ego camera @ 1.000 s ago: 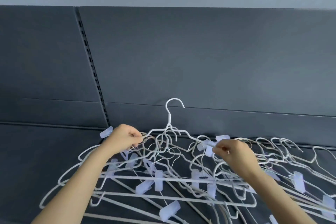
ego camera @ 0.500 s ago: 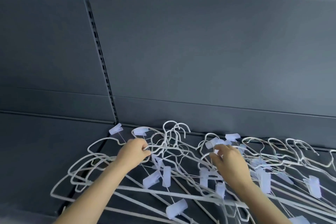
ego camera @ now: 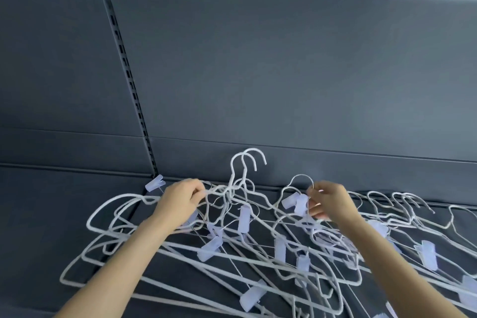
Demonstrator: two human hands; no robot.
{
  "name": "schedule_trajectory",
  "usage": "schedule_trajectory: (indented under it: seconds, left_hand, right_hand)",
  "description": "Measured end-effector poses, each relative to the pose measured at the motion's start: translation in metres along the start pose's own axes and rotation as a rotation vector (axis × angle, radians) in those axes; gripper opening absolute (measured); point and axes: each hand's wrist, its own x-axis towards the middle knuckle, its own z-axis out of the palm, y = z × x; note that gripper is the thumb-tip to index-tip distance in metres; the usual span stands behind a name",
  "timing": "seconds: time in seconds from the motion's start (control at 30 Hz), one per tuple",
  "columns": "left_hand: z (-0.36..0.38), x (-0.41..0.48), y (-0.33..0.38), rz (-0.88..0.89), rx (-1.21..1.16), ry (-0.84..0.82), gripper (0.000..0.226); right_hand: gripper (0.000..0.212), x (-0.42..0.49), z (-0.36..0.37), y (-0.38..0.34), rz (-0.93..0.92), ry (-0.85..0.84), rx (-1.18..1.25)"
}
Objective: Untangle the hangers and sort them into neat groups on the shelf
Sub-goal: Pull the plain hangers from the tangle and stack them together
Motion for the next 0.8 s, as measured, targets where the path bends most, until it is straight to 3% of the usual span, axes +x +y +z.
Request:
schedule_trajectory:
  seconds: [0.23, 0.43, 0.63, 0.8]
  left_hand:
    - [-0.009, 0.015, 0.005, 0.044, -0.176, -0.005, 0.018]
    - [-0.009, 0.018, 0.010, 0.063, -0.205, -0.027, 0.016]
    - [-0.015, 0.016, 0.019, 0.073, -0.280, -0.003, 0.014]
    - [-0.015, 0.012, 0.018, 0.046, -0.204, -0.078, 0.016]
  right_hand:
    - [0.022, -0.001, -0.023, -0.013, -0.119, 0.085, 0.142]
    - [0.014, -0.007, -0.028, -0.019, -0.297, 0.187, -0.024]
    - [0.015, -0.007, -0.026, -0.017, -0.273, 0.326, -0.055]
    - [0.017, -0.012, -0.014, -0.022, -0.283, 0.258, -0.171]
